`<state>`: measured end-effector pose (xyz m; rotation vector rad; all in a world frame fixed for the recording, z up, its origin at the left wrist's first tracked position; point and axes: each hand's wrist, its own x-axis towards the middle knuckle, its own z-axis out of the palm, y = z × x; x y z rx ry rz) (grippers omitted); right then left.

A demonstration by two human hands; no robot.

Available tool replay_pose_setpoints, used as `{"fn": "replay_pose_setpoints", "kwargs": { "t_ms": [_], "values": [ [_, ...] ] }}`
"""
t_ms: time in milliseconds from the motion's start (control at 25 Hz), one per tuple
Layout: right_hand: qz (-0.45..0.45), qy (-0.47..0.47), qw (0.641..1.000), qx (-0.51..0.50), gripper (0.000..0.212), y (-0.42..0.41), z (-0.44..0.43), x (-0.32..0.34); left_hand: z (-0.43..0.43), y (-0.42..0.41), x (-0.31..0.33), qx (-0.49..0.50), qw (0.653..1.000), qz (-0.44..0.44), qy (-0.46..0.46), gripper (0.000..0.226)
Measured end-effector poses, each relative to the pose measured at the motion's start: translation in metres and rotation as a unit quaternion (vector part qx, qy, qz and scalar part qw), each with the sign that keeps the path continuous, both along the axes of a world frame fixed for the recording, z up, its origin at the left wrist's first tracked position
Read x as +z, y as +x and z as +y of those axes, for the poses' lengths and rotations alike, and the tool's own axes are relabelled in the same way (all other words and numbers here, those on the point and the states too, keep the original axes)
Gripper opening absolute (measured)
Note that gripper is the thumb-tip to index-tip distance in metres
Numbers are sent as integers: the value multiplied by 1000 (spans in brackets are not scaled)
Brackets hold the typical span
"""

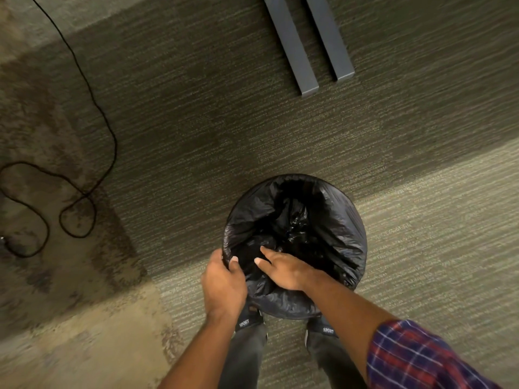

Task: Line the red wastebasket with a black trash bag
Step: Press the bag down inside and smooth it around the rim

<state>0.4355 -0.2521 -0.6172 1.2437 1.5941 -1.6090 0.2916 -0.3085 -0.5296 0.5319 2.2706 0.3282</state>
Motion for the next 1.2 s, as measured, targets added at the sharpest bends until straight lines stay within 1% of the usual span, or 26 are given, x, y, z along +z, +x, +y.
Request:
{"fn": "replay_pose_setpoints", "kwargs": {
  "t_ms": [80, 120, 200, 280, 400, 480, 560, 680, 800, 880, 920, 1000, 1080, 1120, 1160, 1200],
  "values": [
    [9, -35, 999, -38, 78, -1, -1, 1, -1, 1, 1, 5, 1000, -10, 1, 15],
    [25, -33, 997, -66, 71, 0, 2, 3, -2, 1, 3, 9, 1000, -16, 1, 17],
    [41, 8, 989, -144, 53, 2, 18, 4, -5, 1, 6, 10, 1000, -19, 12, 22],
    [27, 50, 977, -206, 48, 5, 46, -6, -6, 2, 7, 3, 1000, -13, 15, 18],
    [-31, 49, 981, -184, 35, 9, 86, -25, -7, 2, 5, -19, 999, 21, 19, 5],
    [-58, 35, 984, -166, 38, 12, 99, -40, -7, 1, 5, -37, 999, 39, 5, 8],
    [-71, 37, 984, -160, 40, 14, 103, -47, -11, -3, -1, -51, 998, 42, 15, 7],
    [-50, 66, 987, -140, 41, 10, 90, -36, -15, -5, -6, -56, 998, 35, 13, 11],
    [-1, 167, 983, -72, 43, 13, 56, 10, -11, -3, 1, -11, 999, 35, 27, 7],
    [27, 269, 961, -64, 39, 23, 26, 42, -9, -1, 6, 20, 999, 24, 33, 7],
    [33, 333, 939, -78, 33, 30, 14, 55, -8, 1, 8, 29, 999, 21, 36, 10],
    [23, 436, 887, -153, 24, 47, 1, 78, -7, 3, 12, 46, 998, 17, 28, 11],
    [-19, 481, 846, -231, 24, 70, -1, 94, -7, 4, 12, 75, 997, 9, 11, 17],
    [-47, 493, 831, -253, 26, 82, -1, 99, -7, 4, 13, 84, 996, 5, 3, 22],
    [-79, 496, 823, -265, 29, 93, -2, 101, -8, 4, 14, 86, 996, 4, -4, 27],
    [-111, 483, 825, -270, 34, 103, -3, 102, -7, 5, 15, 86, 996, 3, -11, 30]
  ]
}}
